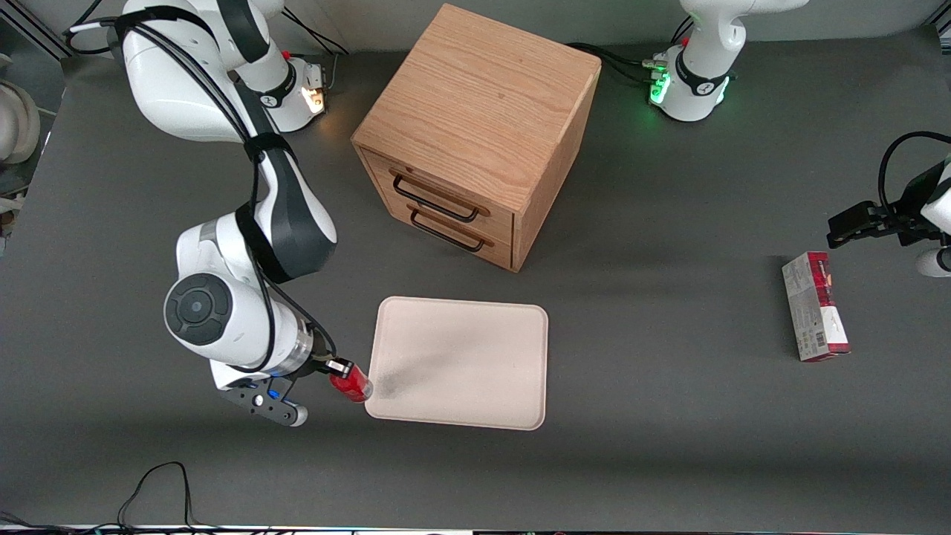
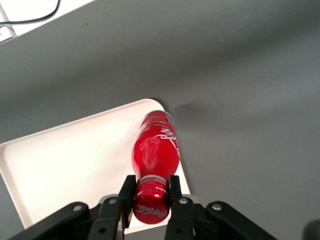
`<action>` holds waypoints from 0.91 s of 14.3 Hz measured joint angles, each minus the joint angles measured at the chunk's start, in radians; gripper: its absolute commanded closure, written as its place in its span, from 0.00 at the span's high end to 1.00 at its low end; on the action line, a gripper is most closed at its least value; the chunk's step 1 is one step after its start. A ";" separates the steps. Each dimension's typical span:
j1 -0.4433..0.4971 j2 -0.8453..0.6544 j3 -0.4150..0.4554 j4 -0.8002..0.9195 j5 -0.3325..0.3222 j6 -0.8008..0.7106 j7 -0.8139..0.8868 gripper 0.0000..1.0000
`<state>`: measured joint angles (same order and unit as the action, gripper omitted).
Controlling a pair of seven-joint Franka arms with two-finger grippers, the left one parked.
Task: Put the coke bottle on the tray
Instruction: 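Lift the bottle and carry it with the right gripper onto the tray, then lower the bottle onto the tray corner and open the right gripper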
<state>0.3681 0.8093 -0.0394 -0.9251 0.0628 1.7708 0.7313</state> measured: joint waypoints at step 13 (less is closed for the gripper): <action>0.014 0.096 0.017 0.003 0.000 0.055 0.037 0.96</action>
<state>0.3825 0.9053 -0.0223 -0.9223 0.0628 1.8262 0.7688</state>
